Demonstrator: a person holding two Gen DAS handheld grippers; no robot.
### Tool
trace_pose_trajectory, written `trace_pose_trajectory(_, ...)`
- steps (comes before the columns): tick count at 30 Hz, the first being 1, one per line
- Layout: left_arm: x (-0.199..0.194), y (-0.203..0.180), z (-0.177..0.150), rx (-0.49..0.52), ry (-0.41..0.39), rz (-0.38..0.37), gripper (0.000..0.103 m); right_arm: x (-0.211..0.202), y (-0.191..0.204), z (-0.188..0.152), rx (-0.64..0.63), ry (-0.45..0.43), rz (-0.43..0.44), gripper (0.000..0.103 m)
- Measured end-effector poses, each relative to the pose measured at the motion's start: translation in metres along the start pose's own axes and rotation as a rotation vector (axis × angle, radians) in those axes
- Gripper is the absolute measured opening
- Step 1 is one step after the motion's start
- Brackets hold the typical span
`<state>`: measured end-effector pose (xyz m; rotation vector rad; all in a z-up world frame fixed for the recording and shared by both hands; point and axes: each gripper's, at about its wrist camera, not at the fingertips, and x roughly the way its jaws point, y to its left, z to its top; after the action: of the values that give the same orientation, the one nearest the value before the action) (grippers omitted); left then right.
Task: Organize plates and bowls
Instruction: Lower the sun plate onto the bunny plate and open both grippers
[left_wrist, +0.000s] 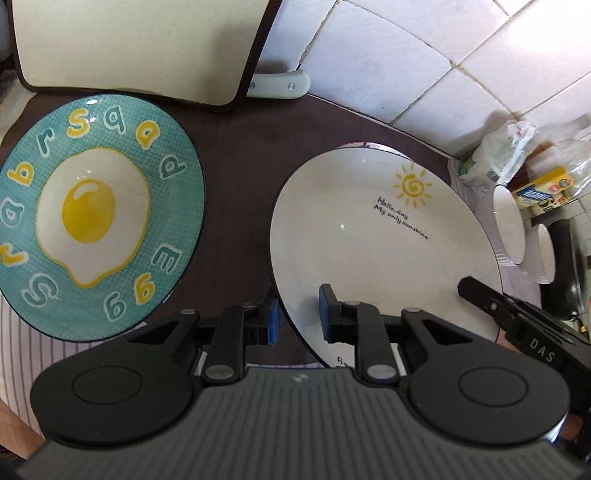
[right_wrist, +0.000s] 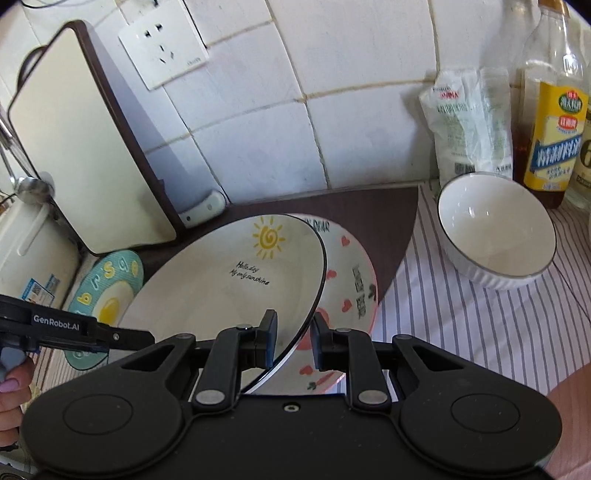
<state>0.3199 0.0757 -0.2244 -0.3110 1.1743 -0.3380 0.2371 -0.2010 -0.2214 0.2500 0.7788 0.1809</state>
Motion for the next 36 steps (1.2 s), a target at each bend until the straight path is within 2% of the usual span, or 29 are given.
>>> trace_pose_trajectory(5, 0.007, -0.005, 0.006, -0.002, 0.016, 0.035, 0.019, 0.005, 0.006, -0.003, -0.003, 0.029, -0.067, 0.024)
trace_pose_trajectory(8, 0.008, -0.012, 0.010, 0.026, 0.009, 0.064, 0.019, 0.008, 0.002, -0.001, 0.030, 0.036, -0.065, 0.024)
trace_pose_trajectory(14, 0.014, -0.026, 0.016, 0.070, 0.014, 0.071, 0.019, 0.014, -0.006, 0.001, 0.058, 0.058, -0.097, 0.024)
trace_pose_trajectory(20, 0.021, -0.013, 0.015, 0.002, 0.018, 0.011, 0.017, 0.014, 0.005, 0.004, -0.006, 0.065, -0.167, 0.025)
trace_pose_trajectory(29, 0.027, -0.014, 0.003, -0.014, 0.011, 0.018, 0.016, 0.021, 0.017, 0.000, -0.106, 0.062, -0.283, 0.032)
trace_pose_trajectory(31, 0.026, -0.018, 0.000, -0.012, -0.002, 0.034, 0.013, 0.025, 0.015, 0.000, -0.089, 0.079, -0.305, 0.034)
trace_pose_trajectory(33, 0.024, -0.021, -0.003, -0.022, -0.028, 0.058, 0.013, 0.029, 0.011, 0.000, -0.038, 0.133, -0.317, 0.034)
trace_pose_trajectory(36, 0.023, -0.020, -0.006, -0.035, -0.044, 0.057, 0.013, 0.030, 0.012, 0.000, -0.033, 0.123, -0.325, 0.034)
